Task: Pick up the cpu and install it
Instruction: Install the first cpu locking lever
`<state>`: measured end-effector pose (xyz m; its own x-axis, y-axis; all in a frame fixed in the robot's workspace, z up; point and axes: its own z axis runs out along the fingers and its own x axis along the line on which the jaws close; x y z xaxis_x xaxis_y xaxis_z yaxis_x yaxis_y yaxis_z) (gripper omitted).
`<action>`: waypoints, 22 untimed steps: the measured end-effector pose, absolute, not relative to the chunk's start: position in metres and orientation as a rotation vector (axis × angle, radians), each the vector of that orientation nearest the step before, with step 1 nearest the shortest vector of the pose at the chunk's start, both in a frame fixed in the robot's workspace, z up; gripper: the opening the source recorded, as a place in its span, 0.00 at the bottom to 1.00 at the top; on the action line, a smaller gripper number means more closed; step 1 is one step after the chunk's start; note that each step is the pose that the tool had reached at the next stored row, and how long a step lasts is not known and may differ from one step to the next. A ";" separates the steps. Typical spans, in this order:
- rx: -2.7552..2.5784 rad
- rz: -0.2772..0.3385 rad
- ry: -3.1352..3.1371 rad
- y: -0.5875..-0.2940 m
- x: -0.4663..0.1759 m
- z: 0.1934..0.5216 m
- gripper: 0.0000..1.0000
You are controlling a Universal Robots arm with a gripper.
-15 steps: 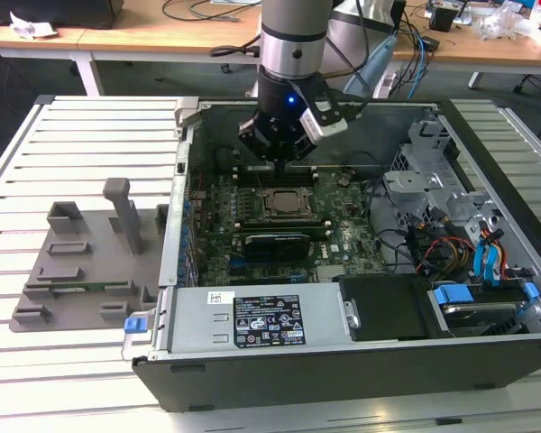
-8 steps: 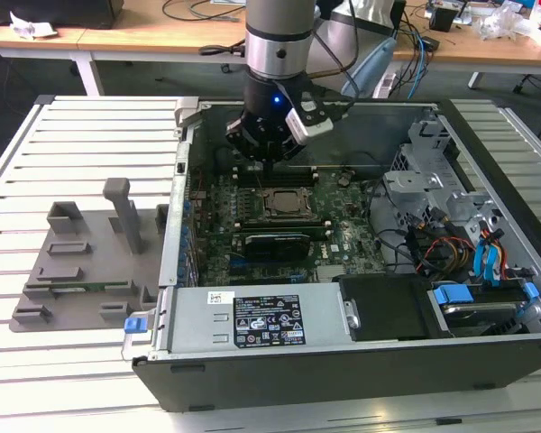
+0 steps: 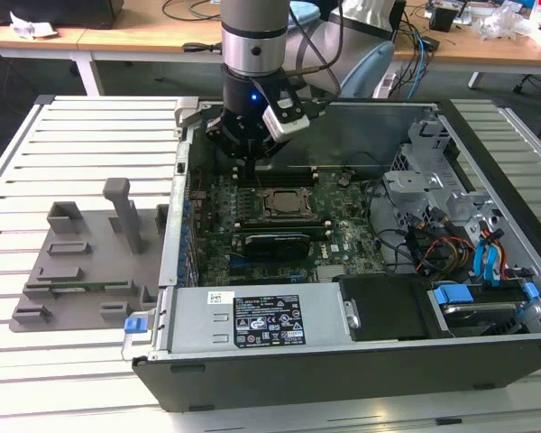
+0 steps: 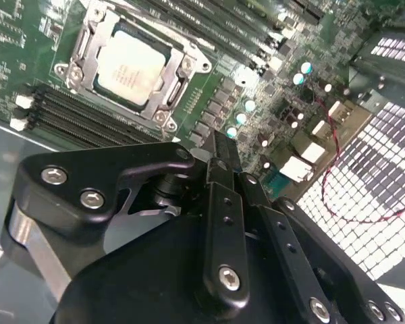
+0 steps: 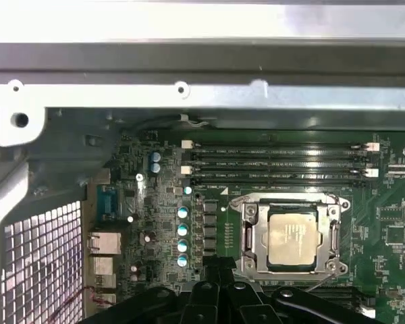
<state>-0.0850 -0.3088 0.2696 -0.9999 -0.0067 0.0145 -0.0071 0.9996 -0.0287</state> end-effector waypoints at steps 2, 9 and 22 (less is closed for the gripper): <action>0.011 0.037 -3.127 -0.305 -0.087 0.269 0.11; 0.011 0.007 -3.127 -0.288 -0.092 0.264 0.11; 0.011 0.005 -3.125 -0.284 -0.073 0.263 0.11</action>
<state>-0.0730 -0.2838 0.2628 -0.9998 -0.0071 0.0164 -0.0072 1.0000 -0.0030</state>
